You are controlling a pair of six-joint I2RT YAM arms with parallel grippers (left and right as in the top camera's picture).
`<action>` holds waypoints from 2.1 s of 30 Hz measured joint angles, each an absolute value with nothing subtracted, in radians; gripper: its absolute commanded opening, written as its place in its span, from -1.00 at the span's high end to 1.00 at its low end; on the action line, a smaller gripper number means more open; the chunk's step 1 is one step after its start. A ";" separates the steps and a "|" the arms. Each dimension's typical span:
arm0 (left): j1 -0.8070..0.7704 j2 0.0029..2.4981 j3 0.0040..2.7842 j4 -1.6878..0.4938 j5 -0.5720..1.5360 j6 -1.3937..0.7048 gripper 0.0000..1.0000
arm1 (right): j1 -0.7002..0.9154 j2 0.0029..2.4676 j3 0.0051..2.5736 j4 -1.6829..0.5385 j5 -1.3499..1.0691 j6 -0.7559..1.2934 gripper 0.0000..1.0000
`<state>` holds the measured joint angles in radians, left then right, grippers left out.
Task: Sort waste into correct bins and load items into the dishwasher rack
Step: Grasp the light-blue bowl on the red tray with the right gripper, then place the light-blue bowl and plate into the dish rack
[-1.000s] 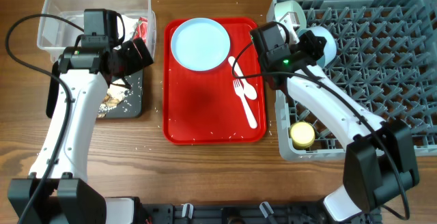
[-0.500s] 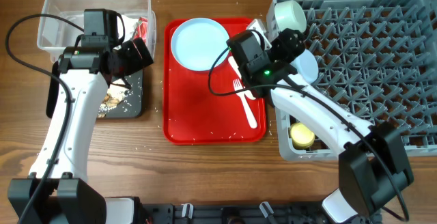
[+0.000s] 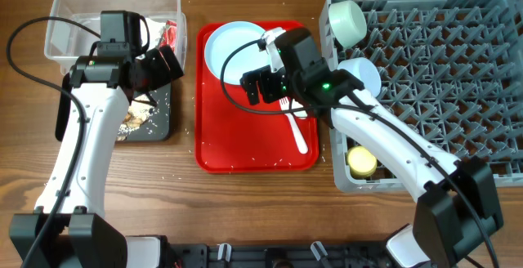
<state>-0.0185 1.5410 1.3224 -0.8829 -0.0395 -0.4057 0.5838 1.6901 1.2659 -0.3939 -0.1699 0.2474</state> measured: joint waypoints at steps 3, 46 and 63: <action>-0.018 1.541 1.322 -0.883 -0.039 -0.406 -1.00 | 0.605 1.690 1.267 -0.454 -0.194 0.373 -0.99; -0.018 1.541 1.322 -0.883 -0.039 -0.406 -1.00 | 0.511 2.325 1.808 -0.659 0.038 0.534 0.10; -0.019 1.541 1.322 -0.883 -0.040 -0.406 -0.99 | 0.488 2.314 1.816 -0.711 0.034 0.501 0.92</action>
<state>-0.0185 1.5410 1.3224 -0.8825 -0.0399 -0.4057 0.4881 2.3142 1.8164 -0.7113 0.0338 0.5014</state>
